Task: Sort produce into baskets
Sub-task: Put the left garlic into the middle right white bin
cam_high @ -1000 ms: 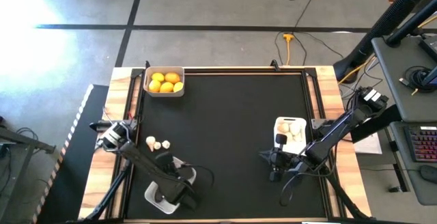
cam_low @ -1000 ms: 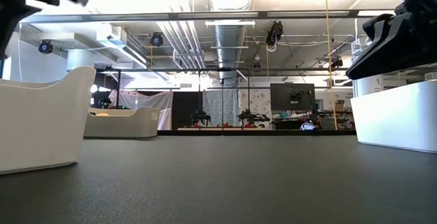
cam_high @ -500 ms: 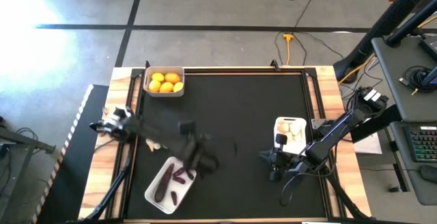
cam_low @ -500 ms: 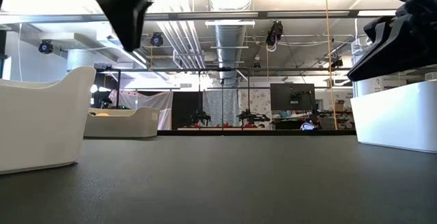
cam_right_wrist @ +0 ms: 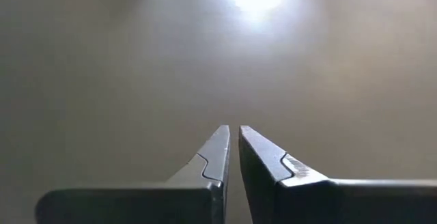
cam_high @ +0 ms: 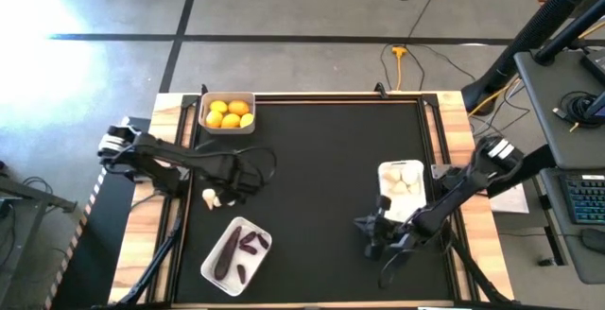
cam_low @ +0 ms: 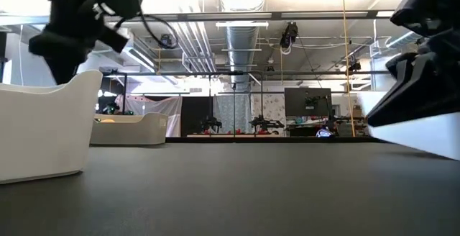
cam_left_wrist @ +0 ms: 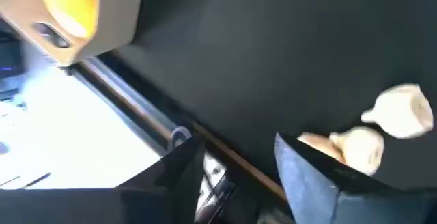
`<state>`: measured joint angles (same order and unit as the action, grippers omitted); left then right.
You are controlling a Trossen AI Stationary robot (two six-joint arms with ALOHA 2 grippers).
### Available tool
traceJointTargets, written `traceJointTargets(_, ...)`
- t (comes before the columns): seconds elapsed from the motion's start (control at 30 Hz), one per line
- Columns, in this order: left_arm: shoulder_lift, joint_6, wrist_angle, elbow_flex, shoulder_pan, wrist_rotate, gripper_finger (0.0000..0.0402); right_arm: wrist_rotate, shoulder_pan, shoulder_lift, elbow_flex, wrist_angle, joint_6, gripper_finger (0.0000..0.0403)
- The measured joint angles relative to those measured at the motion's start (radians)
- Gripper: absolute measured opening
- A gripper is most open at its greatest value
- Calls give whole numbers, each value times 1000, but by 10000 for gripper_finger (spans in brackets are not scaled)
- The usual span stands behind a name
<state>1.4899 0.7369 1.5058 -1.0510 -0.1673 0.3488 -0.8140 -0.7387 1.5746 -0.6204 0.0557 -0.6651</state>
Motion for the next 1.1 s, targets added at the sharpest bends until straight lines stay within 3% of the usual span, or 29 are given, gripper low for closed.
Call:
traceJointTargets(0.23,-185,-13,-237,246,6,-116,236,20,12,45,-92,70,236,27)
traceJointTargets(0.43,-301,7,-371,381,4,-152,267,100,71,-47,-204,-195,266,27)
traceJointTargets(0.57,-349,6,-386,397,0,-153,268,112,85,-107,-277,-364,264,27)
traceJointTargets(0.8,-398,8,-396,402,-5,-262,269,112,85,-150,-344,-382,327,27)
traceJointTargets(0.93,-370,36,-407,411,-9,-350,269,111,92,-145,-357,-380,323,27)
traceJointTargets(1.1,-299,41,-408,412,-9,-362,269,111,98,-140,-356,-371,265,27)
